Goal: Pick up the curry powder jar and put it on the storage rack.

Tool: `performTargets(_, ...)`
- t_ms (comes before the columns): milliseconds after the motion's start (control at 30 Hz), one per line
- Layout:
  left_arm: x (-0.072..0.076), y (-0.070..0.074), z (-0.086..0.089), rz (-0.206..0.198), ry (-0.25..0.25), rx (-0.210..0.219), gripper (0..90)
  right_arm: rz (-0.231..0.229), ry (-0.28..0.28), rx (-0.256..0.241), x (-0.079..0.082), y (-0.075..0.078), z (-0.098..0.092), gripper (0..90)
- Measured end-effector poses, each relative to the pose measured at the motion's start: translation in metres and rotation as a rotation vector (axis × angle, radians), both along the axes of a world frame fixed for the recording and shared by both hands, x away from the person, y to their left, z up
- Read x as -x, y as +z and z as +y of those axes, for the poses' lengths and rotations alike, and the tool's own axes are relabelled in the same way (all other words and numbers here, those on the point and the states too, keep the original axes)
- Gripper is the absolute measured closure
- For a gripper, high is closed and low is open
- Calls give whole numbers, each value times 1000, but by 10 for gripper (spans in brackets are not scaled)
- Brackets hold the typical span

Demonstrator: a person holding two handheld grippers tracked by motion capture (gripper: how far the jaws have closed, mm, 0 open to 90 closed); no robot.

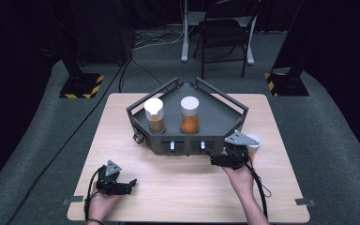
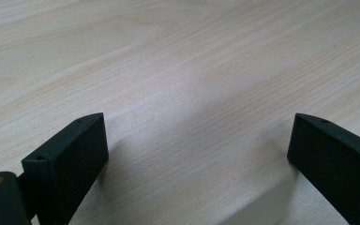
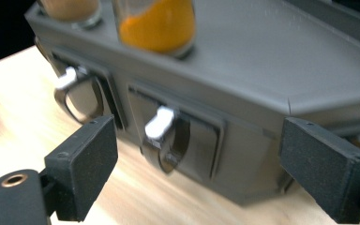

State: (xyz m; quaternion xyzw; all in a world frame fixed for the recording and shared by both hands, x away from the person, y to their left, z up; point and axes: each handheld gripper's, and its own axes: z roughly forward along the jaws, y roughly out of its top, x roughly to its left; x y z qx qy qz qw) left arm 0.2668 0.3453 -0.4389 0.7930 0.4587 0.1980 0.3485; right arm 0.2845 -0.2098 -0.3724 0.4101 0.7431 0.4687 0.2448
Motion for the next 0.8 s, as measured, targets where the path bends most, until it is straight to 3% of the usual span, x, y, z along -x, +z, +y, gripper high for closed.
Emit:
performTargets(200, 0, 0, 0, 0, 0, 0, 54, 20, -4, -10, 8, -18, -14, 108)
performTargets(800, 0, 0, 0, -1, 2, -2, 55, 81, -34, 22, 24, -55, -40, 106)
